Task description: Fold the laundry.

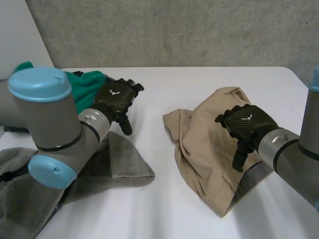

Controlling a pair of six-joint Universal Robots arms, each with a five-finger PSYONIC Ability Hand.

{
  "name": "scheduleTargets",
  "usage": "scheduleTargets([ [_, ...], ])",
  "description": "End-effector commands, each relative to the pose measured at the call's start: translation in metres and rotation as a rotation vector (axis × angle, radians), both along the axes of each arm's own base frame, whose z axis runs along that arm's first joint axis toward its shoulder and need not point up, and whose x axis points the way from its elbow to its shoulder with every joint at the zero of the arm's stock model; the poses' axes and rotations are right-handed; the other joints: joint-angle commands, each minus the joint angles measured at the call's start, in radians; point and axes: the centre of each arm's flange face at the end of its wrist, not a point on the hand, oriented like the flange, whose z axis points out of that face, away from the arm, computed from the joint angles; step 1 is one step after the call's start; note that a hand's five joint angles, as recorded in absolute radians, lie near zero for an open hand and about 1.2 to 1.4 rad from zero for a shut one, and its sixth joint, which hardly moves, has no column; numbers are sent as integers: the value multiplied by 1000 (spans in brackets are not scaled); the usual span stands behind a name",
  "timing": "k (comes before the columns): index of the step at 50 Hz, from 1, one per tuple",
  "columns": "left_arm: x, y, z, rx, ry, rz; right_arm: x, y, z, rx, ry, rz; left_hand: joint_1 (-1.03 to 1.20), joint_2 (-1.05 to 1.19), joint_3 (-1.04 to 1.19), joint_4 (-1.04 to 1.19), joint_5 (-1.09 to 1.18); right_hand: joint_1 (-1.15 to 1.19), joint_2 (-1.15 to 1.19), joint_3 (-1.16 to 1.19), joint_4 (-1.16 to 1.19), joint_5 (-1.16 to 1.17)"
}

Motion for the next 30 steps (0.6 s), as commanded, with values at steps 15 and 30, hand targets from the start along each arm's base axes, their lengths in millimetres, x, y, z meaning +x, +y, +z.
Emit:
scheduleTargets([
  [15, 105, -13, -37, 123, -484, 191, 3, -4, -16, 56, 14, 17, -25, -31, -36, -211, -50, -41, -30, -29, -28, -45],
  [30, 118, -49, -51, 79, -502, 262, 2, -6, -17, 45, 35, 26, 1196, 1191, 1185, 1011, 1172, -41, -30, -29, -28, -45],
])
